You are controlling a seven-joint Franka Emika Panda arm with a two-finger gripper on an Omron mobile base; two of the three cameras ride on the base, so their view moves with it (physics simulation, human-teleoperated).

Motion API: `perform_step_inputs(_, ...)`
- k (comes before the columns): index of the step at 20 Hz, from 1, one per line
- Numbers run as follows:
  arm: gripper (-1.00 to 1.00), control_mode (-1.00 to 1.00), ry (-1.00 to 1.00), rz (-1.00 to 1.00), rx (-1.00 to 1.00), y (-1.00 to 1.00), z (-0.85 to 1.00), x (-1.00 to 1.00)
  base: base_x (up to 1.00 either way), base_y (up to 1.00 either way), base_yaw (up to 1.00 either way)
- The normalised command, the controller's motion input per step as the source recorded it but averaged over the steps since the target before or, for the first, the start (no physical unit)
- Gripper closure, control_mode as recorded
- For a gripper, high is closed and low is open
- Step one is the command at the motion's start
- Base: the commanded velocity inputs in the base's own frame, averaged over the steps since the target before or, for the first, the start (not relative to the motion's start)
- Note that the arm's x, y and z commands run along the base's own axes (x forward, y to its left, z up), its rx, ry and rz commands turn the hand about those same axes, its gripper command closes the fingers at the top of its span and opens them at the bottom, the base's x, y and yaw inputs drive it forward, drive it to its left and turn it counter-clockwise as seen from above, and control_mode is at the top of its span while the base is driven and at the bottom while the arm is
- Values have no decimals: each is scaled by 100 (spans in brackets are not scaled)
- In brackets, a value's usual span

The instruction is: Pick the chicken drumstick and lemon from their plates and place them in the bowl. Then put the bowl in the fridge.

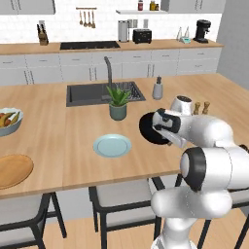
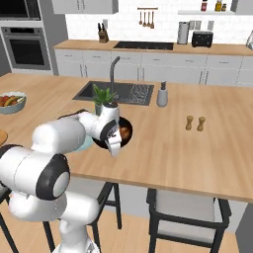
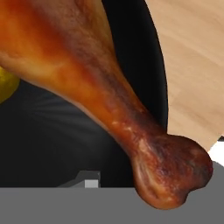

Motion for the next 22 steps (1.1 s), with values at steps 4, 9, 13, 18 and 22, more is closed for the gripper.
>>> perform_step_inputs(4, 100, -100, 11, 0, -6, 0, 97, -90, 0, 0, 0)
perform_step_inputs(9, 100, -100, 0, 0, -10, 5, 84, -89, 0, 0, 0)
perform_step_inputs(13, 100, -100, 0, 0, -6, 21, 56, -74, 0, 0, 0)
perform_step_inputs(18, 100, -100, 0, 0, -4, 1, 45, -91, 0, 0, 0)
perform_step_inputs(22, 100, -100, 0, 0, 0, 0, 57, -100, 0, 0, 0)
